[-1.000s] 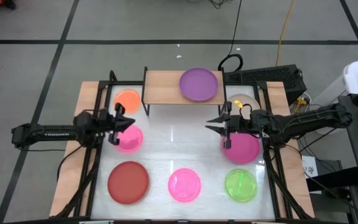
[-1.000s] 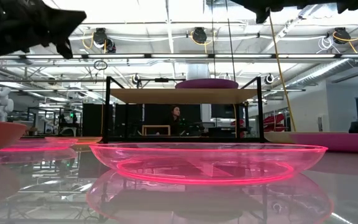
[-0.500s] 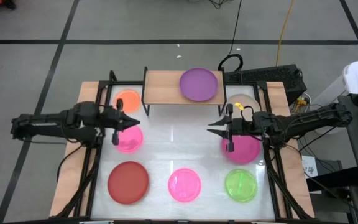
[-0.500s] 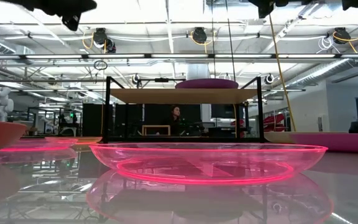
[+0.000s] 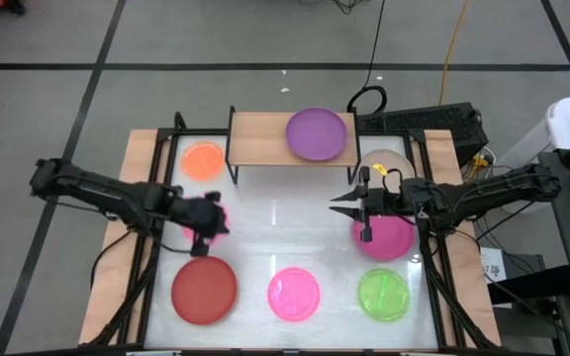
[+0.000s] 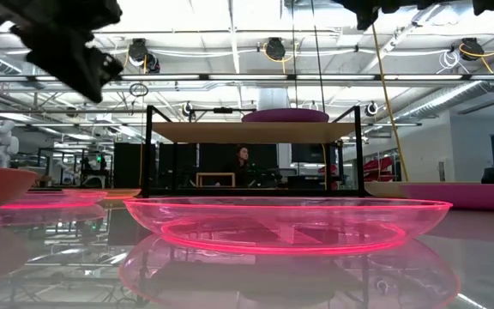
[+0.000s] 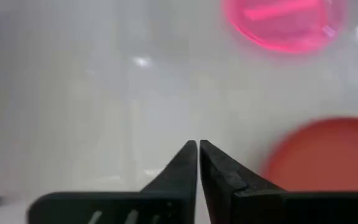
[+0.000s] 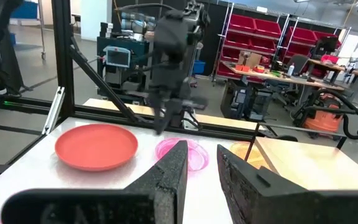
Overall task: Place and stack plates onto a shelf
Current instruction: Stack the orange plate on top of the violet plate on the shelf
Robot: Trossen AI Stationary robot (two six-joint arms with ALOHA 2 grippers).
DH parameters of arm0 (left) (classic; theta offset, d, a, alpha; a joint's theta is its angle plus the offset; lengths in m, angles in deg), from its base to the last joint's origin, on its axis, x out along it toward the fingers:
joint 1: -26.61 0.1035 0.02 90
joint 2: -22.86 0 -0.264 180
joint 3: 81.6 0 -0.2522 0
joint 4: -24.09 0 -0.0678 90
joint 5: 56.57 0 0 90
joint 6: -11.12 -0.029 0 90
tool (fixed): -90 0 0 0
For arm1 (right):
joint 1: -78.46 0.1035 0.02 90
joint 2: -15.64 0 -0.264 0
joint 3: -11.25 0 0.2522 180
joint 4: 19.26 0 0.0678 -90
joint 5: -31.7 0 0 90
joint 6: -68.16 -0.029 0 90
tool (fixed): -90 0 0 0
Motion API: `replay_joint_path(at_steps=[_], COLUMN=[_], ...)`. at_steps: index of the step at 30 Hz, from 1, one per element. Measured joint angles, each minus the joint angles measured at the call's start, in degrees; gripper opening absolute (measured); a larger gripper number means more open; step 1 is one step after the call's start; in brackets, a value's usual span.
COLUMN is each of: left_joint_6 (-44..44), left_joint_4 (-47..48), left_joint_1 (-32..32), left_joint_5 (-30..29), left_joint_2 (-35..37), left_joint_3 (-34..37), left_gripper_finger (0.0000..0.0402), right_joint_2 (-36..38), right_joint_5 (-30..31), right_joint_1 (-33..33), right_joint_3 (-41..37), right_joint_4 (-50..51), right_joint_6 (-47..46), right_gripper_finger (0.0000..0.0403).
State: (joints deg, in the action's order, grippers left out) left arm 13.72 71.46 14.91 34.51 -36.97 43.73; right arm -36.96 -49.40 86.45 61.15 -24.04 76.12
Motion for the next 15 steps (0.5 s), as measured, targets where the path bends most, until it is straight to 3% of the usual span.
replay_joint_path(at_steps=[4,10,15], left_joint_6=[3.6,4.4,3.6], left_joint_4=[-1.7,-1.6,-1.9], left_joint_1=[-3.7,-6.8,-7.0], left_joint_5=[4.8,4.9,4.9], left_joint_2=[-8.1,-17.6,-20.7], left_joint_3=[0.0,0.0,0.0], left_gripper_finger=[0.0071,0.0144,0.0169], right_joint_2=[0.0,0.0,0.0], right_joint_5=[0.0,0.0,0.0], right_joint_1=[0.0,0.0,0.0], right_joint_3=[0.0,0.0,0.0], right_joint_4=[0.0,0.2,0.6], right_joint_6=[0.0,-1.1,-1.3], right_gripper_finger=[0.0073,0.0073,0.0073])
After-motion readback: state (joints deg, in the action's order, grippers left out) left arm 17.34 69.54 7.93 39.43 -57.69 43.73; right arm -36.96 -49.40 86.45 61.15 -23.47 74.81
